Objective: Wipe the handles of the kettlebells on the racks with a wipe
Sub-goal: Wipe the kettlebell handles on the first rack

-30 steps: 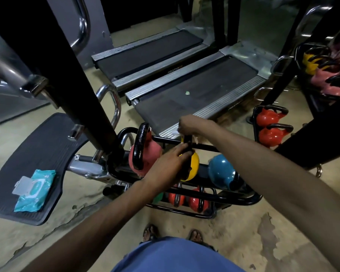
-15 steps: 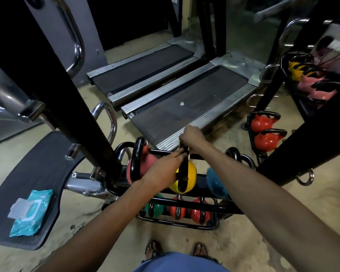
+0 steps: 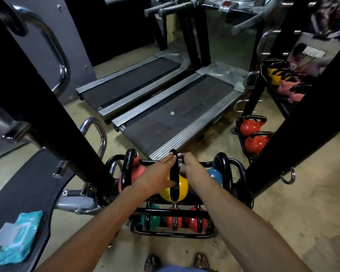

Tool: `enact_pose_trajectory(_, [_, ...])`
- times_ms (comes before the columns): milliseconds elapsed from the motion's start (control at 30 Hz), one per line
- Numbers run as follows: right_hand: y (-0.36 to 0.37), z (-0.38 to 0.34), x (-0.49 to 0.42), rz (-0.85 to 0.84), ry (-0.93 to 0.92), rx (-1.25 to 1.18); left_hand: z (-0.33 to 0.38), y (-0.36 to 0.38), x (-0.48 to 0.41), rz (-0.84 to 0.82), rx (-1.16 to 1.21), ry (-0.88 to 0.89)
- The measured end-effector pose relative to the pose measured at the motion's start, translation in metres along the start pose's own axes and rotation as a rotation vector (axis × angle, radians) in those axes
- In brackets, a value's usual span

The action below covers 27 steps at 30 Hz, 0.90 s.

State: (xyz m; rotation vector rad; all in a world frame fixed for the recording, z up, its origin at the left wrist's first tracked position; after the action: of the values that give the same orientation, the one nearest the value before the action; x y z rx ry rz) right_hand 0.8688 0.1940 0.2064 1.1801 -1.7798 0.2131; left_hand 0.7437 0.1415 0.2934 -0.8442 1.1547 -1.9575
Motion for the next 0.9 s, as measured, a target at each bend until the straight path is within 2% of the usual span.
enact_pose_trajectory(100, [0.005, -0.008, -0.006, 0.013, -0.042, 0.044, 0.0, -0.001, 0.0, -0.002, -0.008, 0.002])
enact_pose_trajectory(233, [-0.006, -0.003, -0.018, 0.115, -0.097, 0.192, 0.002, -0.002, 0.004, 0.001, -0.009, -0.009])
enact_pose_trajectory(267, [-0.007, -0.007, -0.02, 0.145, -0.137, 0.25, 0.003, -0.001, 0.007, 0.018, -0.035, -0.01])
enact_pose_trajectory(367, [0.001, -0.031, -0.006, 0.241, -0.411, 0.605, 0.012, 0.008, 0.024, 0.129, -0.142, 0.023])
enact_pose_trajectory(533, [0.032, -0.054, 0.021, 0.073, -0.644, 1.179, 0.018, 0.038, 0.061, 0.266, -0.161, 0.1])
enact_pose_trajectory(600, [0.035, -0.052, 0.038, 0.025, -0.722, 1.303, 0.015, 0.046, 0.067, 0.281, -0.094, 0.08])
enact_pose_trajectory(733, [0.006, -0.006, 0.099, -0.029, -1.043, 1.334, 0.012, 0.052, 0.08, 0.28, 0.012, 0.071])
enact_pose_trajectory(833, [-0.024, 0.036, 0.127, -0.179, -1.216, 1.392, 0.015, 0.057, 0.086, 0.276, -0.009, 0.099])
enact_pose_trajectory(900, [-0.026, 0.032, 0.121, -0.237, -1.32, 1.452, 0.018, 0.062, 0.09, 0.27, -0.053, 0.085])
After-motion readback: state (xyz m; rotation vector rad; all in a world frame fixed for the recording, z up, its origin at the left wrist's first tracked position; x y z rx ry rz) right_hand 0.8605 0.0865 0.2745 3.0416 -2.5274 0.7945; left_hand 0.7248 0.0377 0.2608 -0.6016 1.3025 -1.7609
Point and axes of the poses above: each hand's wrist, its own x-axis away from the middle knuckle, its own y-axis out of the palm, z = x × y, the point moved 4 cm from there along -x, towards the middle knuckle
